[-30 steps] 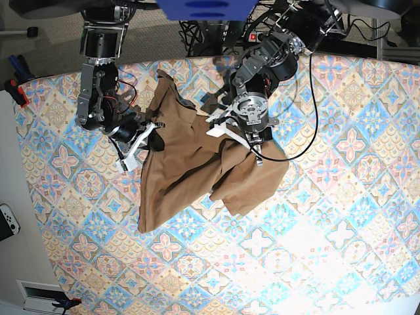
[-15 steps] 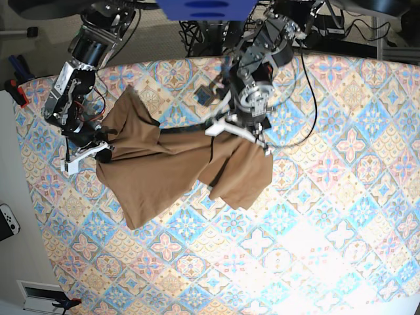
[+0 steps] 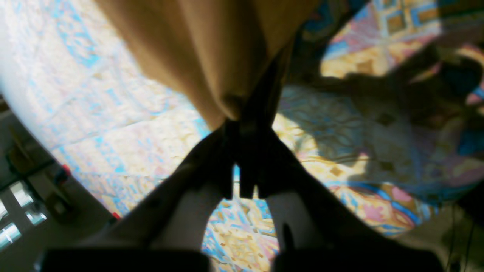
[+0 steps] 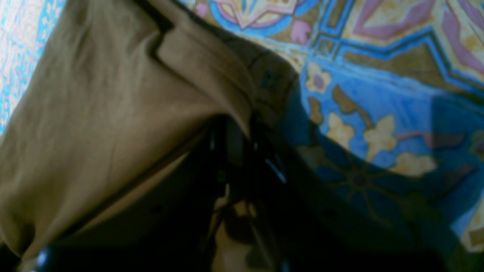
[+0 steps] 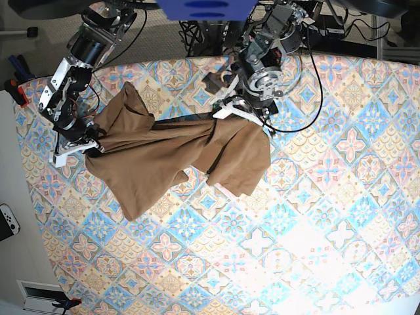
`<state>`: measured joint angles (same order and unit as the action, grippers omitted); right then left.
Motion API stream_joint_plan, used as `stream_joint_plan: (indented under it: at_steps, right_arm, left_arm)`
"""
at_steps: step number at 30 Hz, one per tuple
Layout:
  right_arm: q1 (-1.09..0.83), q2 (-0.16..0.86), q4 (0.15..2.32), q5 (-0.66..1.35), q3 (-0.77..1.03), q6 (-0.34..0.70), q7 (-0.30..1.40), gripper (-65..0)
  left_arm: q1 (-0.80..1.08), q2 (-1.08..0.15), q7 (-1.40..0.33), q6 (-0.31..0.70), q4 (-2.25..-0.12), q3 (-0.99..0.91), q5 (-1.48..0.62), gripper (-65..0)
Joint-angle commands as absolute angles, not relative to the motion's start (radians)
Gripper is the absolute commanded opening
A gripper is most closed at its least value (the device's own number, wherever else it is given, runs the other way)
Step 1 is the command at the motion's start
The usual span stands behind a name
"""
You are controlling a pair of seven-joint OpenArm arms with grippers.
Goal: Layout the t-shirt on the table in an organized manner, then fold the t-shirt properly
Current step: 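Drag the held shirt with both grippers toward the right gripper, then release with the left gripper and regrasp the shirt fabric nearby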
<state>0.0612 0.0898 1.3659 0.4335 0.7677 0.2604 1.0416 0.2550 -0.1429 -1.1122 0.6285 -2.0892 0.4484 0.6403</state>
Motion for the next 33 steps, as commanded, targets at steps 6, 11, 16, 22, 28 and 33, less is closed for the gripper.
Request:
stream_joint_plan:
  at_steps: [6,11,16,22,28,33]
  right_arm:
    - [0.076,0.117,1.385,0.427,0.774,0.246,0.990,-65.0]
    - [0.073,0.117,1.386,0.427,0.774,0.246,0.992,-65.0]
    - [0.071,0.117,1.386,0.427,0.774,0.246,0.992,-65.0]
    - [0.070,0.117,1.386,0.427,0.774,0.246,0.998,-65.0]
    - [0.027,0.117,1.386,0.427,0.774,0.246,0.995,-65.0]
    - [0.005,0.117,1.386,0.427,0.774,0.246,0.998,-65.0]
  left_arm:
    - [0.180,0.007,-1.032,0.622,-2.126,0.430,0.707,-48.9]
    - [0.117,0.108,-0.970,0.619,-2.106,0.430,0.707,-48.7]
    - [0.015,0.157,-0.970,0.619,-2.052,0.429,0.700,-48.9]
    - [-0.102,0.157,-0.970,0.618,-1.879,0.427,0.628,-48.4]
    - [-0.150,0.157,-0.970,0.486,-1.824,0.229,0.183,-48.3]
    - [-0.197,0.157,-1.020,0.371,-1.727,0.097,-0.113,-46.1]
